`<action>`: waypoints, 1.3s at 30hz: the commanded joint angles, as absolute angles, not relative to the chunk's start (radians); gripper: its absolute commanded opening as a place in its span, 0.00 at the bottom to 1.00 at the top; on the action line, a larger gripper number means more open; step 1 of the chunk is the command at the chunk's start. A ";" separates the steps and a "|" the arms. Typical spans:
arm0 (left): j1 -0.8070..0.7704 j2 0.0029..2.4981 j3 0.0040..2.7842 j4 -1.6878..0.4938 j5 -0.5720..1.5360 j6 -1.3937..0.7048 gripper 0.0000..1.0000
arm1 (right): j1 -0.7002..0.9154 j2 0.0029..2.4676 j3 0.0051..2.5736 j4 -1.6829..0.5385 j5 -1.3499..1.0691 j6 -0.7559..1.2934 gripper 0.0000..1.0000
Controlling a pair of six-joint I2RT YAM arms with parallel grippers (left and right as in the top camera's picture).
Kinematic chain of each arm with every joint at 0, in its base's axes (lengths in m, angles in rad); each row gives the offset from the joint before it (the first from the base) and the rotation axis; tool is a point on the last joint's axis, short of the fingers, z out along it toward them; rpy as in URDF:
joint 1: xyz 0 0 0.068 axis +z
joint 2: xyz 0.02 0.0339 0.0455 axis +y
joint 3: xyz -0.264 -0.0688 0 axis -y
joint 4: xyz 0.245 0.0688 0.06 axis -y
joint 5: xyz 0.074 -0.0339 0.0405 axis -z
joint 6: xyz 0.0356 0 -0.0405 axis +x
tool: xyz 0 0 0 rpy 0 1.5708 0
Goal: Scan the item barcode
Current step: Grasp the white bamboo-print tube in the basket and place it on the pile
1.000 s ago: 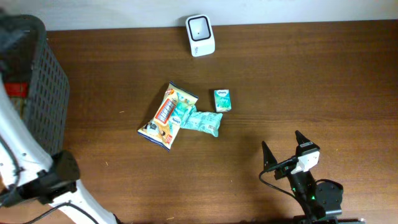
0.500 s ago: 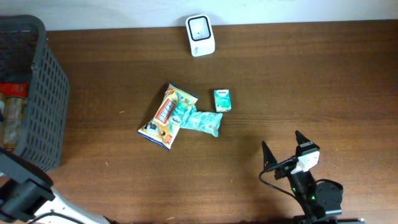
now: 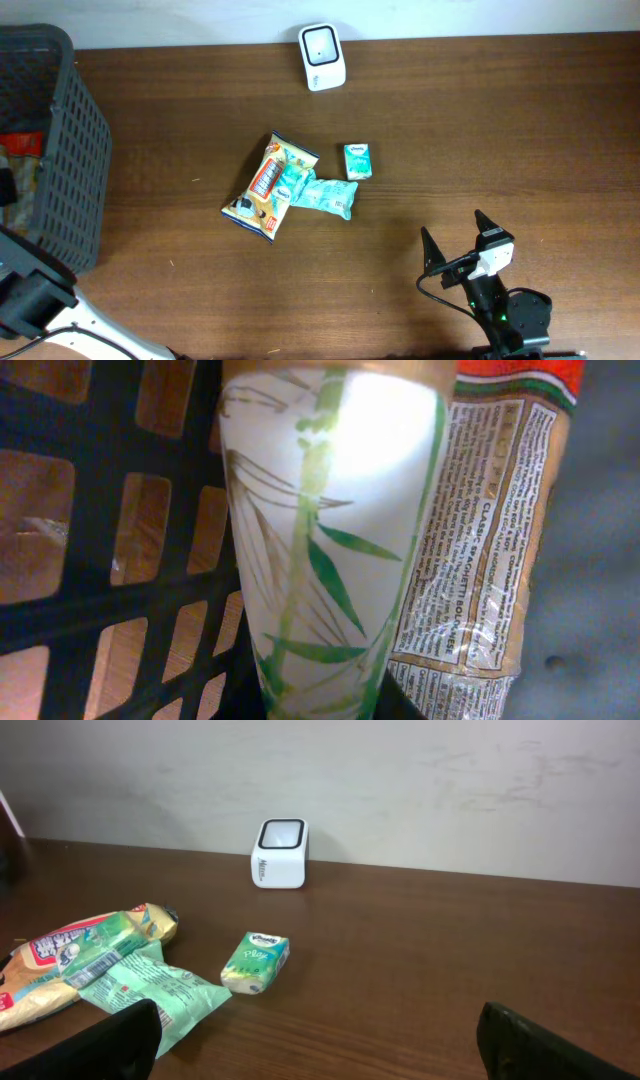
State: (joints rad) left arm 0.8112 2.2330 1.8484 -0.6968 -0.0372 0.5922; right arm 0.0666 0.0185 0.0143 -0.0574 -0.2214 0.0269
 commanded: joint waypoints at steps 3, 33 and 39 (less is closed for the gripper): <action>0.780 2.137 1.914 -0.715 0.173 0.342 0.00 | 0.072 0.015 0.006 -0.060 -0.212 0.035 0.99; -0.232 1.953 1.967 -1.068 0.271 -0.015 1.00 | 0.072 0.015 0.006 -0.060 -0.212 0.035 0.99; 0.256 1.757 2.196 -1.093 -0.036 -0.138 0.99 | 0.072 0.015 0.006 -0.060 -0.212 0.035 0.99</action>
State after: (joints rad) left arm 0.0776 1.8122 2.1765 -1.0924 0.1444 -0.0360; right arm 0.0666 0.0185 0.0143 -0.0578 -0.2207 0.0269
